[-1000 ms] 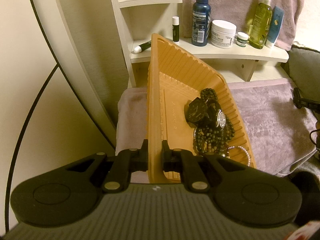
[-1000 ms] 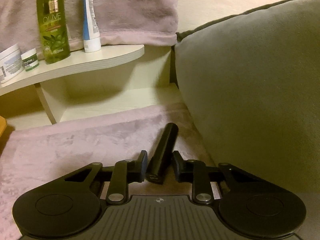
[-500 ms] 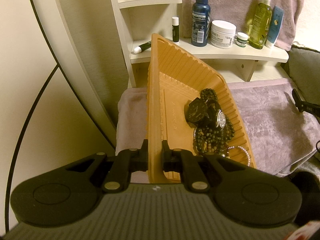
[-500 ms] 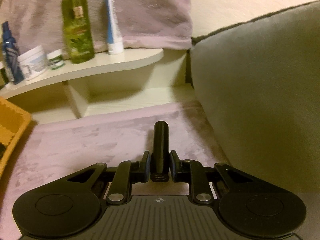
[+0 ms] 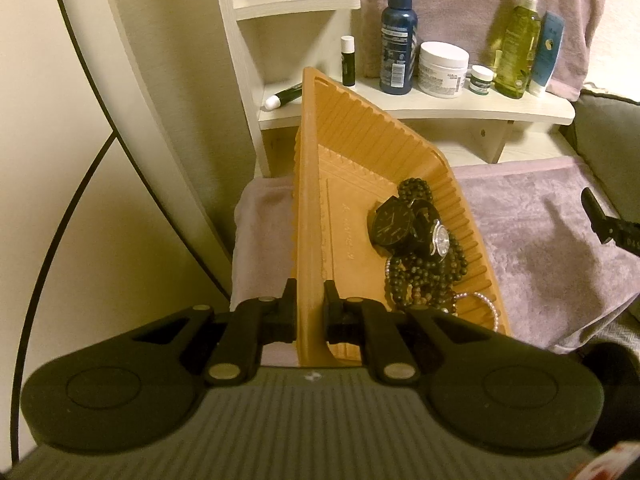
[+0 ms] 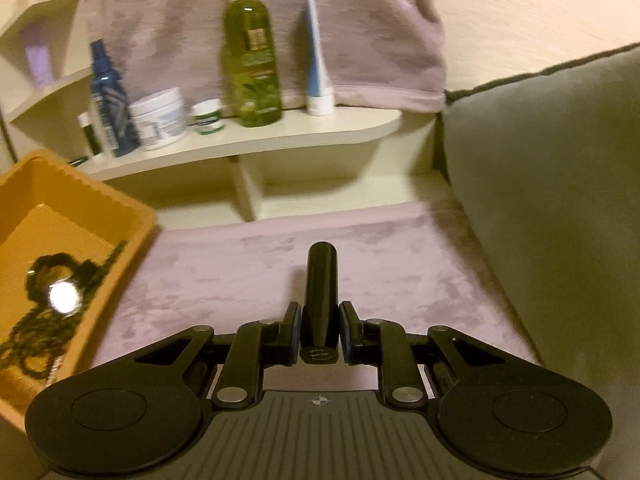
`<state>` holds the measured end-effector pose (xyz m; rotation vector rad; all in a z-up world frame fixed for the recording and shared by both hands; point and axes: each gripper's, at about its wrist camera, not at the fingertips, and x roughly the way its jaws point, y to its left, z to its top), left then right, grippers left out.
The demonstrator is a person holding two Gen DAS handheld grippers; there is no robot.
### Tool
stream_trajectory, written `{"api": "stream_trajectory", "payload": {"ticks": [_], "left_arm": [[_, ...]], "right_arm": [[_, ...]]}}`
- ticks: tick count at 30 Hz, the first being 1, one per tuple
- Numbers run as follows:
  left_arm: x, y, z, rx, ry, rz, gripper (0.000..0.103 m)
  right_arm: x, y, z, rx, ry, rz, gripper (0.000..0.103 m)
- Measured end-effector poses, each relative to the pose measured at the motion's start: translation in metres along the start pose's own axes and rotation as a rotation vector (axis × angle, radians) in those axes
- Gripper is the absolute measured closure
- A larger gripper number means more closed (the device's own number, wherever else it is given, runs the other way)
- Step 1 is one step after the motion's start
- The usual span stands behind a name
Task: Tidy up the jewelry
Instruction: 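Lift the black cylinder with the right gripper and lower it into the tray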
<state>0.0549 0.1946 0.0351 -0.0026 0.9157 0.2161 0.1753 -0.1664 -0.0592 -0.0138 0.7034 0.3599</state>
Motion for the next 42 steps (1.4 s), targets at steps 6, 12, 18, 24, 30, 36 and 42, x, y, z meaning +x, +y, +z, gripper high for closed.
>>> {"api": "stream_trajectory", "payload": {"ticks": [6,12,18,24,30,36,42], "left_arm": [[0.000,0.000,0.000,0.000,-0.002,-0.001,0.093],[-0.001,0.000,0.000,-0.002,-0.001,-0.003,0.093],[0.000,0.001,0.000,-0.006,-0.002,-0.006,0.093],[0.002,0.003,-0.001,-0.013,0.000,-0.011,0.093],[0.004,0.007,-0.001,-0.020,0.002,-0.019,0.093],[0.009,0.016,-0.005,-0.041,0.010,-0.046,0.093],[0.016,0.029,-0.007,-0.060,0.025,-0.079,0.093]], "right_arm": [[-0.010,0.021,0.000,-0.029,-0.001,0.050,0.083],[-0.018,0.041,0.006,-0.058,-0.011,0.094,0.083],[-0.021,0.060,0.011,-0.086,-0.022,0.139,0.083],[-0.020,0.079,0.016,-0.107,-0.023,0.179,0.083],[-0.016,0.100,0.021,-0.120,-0.016,0.229,0.083],[-0.012,0.126,0.026,-0.145,0.002,0.288,0.083],[-0.007,0.150,0.028,-0.178,0.028,0.331,0.083]]}}
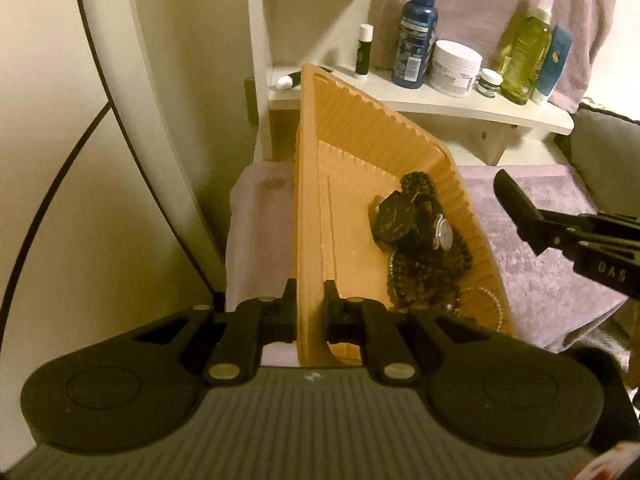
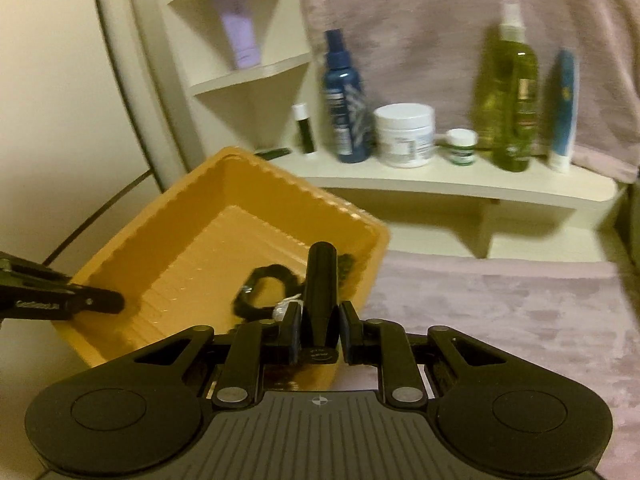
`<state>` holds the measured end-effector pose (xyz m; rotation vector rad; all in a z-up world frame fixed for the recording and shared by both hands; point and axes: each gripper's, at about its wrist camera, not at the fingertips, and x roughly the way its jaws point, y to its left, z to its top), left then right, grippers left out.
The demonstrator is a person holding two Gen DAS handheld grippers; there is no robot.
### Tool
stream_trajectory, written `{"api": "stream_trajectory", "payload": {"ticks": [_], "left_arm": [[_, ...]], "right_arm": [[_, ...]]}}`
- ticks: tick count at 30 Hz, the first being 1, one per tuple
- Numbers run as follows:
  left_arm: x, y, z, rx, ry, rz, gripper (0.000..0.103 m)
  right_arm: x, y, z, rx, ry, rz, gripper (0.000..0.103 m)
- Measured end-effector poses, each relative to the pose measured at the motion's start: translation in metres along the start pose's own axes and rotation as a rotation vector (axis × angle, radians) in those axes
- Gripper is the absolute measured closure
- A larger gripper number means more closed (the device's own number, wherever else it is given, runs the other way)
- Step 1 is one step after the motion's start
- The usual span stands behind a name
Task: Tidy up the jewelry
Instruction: 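Lift the black cylinder with the right gripper and lower it into the tray, then open the right gripper while the left gripper lowers the orange tray onto the cloth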
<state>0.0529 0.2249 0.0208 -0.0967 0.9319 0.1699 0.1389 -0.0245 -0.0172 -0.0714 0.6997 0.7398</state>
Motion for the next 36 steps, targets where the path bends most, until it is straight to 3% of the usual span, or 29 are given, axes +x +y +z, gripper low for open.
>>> {"api": "stream_trajectory", "payload": {"ticks": [15,25,36], "left_arm": [[0.022,0.039,-0.015,-0.075,0.043,-0.028,0.091],[0.031,0.053,-0.028,-0.115,0.057,-0.024,0.089],[0.014,0.062,-0.034,-0.139,0.024,-0.022,0.081]], "right_arm": [[0.039,0.032,-0.018,-0.052,0.100,0.055,0.083],[0.046,0.042,-0.021,-0.086,0.110,0.049,0.083],[0.051,0.050,-0.022,-0.117,0.127,0.043,0.083]]}}
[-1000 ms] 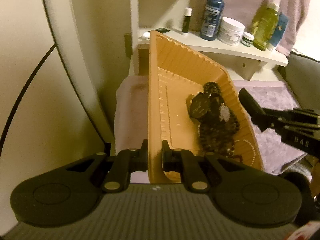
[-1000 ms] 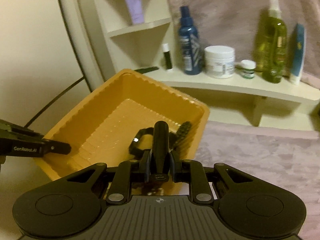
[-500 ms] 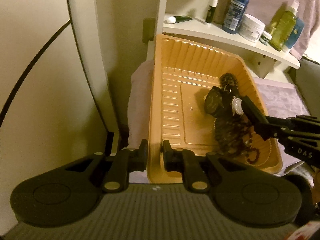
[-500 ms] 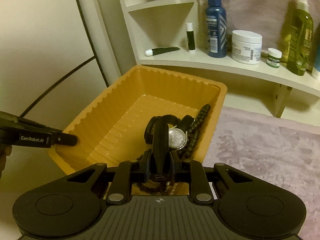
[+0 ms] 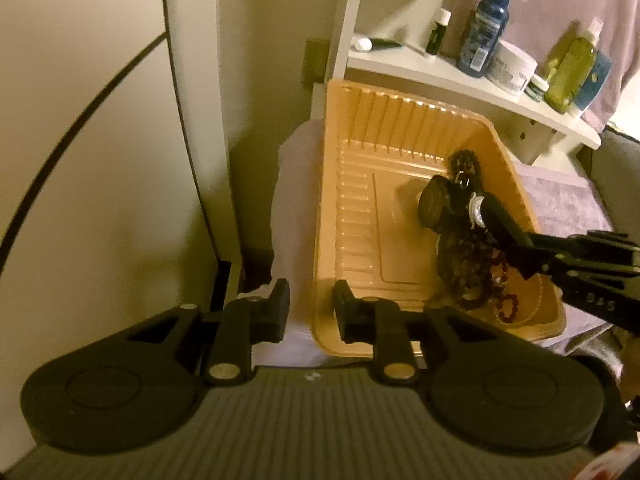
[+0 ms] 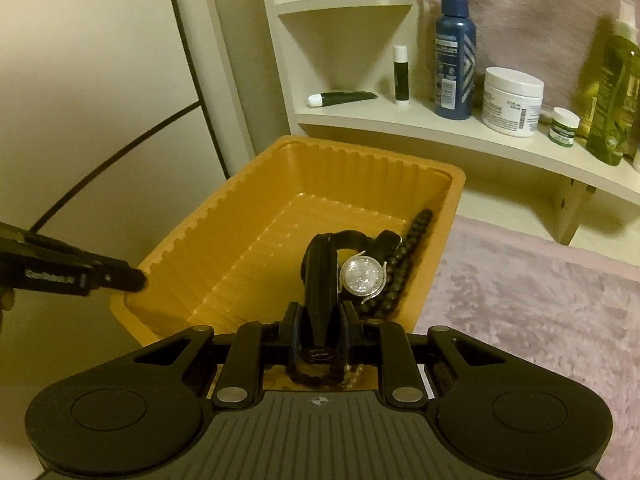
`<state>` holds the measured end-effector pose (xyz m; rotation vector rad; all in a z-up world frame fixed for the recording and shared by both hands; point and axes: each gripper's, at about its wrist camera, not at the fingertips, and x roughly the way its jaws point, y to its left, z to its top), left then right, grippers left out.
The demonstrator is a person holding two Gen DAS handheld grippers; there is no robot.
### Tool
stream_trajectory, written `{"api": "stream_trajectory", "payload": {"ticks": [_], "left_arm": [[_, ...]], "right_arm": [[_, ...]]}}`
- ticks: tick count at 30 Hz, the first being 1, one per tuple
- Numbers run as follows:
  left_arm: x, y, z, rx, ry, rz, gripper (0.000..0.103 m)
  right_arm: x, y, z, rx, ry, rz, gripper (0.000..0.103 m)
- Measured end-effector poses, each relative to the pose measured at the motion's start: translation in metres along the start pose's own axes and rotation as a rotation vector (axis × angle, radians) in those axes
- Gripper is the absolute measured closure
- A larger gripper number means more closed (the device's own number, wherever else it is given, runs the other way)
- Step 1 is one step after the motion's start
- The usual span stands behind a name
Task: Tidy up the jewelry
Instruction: 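Open the right gripper while the left gripper lowers the orange tray onto the cloth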
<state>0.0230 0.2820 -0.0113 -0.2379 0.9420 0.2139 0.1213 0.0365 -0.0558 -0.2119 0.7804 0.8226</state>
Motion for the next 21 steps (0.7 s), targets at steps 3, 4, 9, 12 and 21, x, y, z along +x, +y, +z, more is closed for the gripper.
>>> {"api": "stream_trajectory", "payload": {"ticks": [3,4,9,12,21], "left_arm": [[-0.011,0.003,0.000,-0.007,-0.024,0.015,0.080],[-0.014,0.004,0.000,-0.012,-0.030,0.015,0.079],[-0.031,0.007,0.000,-0.034,-0.067,0.025,0.072],[-0.040,0.005,0.000,-0.052,-0.088,0.013,0.064],[-0.056,-0.014,-0.004,-0.037,-0.138,0.003,0.025]], "right_arm": [[0.003,0.001,0.000,-0.016,0.013,-0.001,0.083],[0.004,0.001,-0.001,-0.017,0.019,0.002,0.083],[0.006,0.004,-0.002,-0.029,0.021,0.003,0.082],[0.004,0.005,-0.002,-0.027,0.013,0.006,0.067],[-0.018,0.005,0.001,-0.014,-0.033,0.012,0.049]]}}
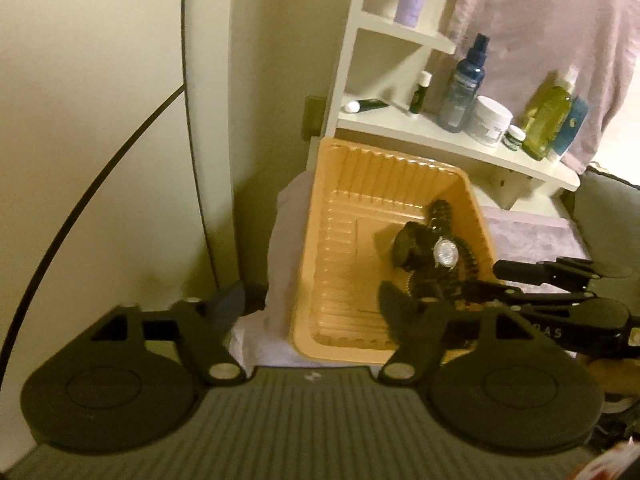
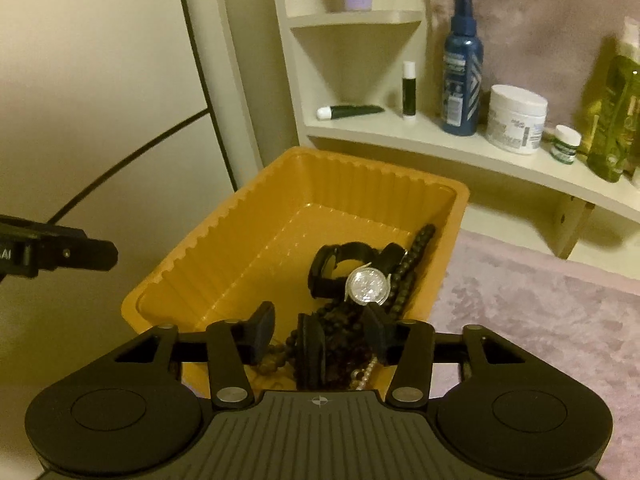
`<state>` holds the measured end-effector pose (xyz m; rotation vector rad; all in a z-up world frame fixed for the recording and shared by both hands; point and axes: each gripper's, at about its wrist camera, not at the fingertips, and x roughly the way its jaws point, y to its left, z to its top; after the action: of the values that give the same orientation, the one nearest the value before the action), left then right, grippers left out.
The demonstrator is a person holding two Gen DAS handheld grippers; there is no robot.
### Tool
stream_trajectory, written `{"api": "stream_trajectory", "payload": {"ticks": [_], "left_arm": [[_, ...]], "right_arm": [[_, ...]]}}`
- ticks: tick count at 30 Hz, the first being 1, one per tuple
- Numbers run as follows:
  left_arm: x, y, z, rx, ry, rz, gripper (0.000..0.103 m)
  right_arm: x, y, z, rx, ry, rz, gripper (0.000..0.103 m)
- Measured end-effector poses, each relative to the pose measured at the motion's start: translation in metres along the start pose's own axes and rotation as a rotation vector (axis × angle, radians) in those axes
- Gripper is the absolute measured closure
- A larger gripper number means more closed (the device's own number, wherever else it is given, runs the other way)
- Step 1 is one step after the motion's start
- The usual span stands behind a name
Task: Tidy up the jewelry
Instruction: 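Open the right gripper while the left gripper lowers the orange tray onto the cloth, then release the orange tray with the left gripper and withdraw both grippers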
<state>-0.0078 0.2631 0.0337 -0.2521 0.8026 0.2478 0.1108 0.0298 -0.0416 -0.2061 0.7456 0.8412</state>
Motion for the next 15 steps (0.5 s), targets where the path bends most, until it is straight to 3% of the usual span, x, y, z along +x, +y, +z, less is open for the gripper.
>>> {"api": "stream_trajectory", "payload": {"ticks": [4,6,10,15], "left_arm": [[-0.005,-0.010,-0.002,-0.008,-0.020,-0.010,0.011],[-0.007,-0.016,-0.003,-0.005,-0.033,-0.006,0.006],[-0.012,-0.033,-0.008,0.008,-0.051,0.008,0.000],[-0.016,-0.054,-0.016,0.015,-0.060,-0.008,0.000]], "right_arm": [[-0.020,-0.005,-0.002,0.027,-0.024,-0.007,0.029],[-0.032,-0.010,-0.004,0.046,-0.042,-0.022,0.024],[-0.059,-0.028,-0.010,0.095,-0.066,-0.063,0.019],[-0.084,-0.047,-0.022,0.153,-0.048,-0.101,0.017]]}}
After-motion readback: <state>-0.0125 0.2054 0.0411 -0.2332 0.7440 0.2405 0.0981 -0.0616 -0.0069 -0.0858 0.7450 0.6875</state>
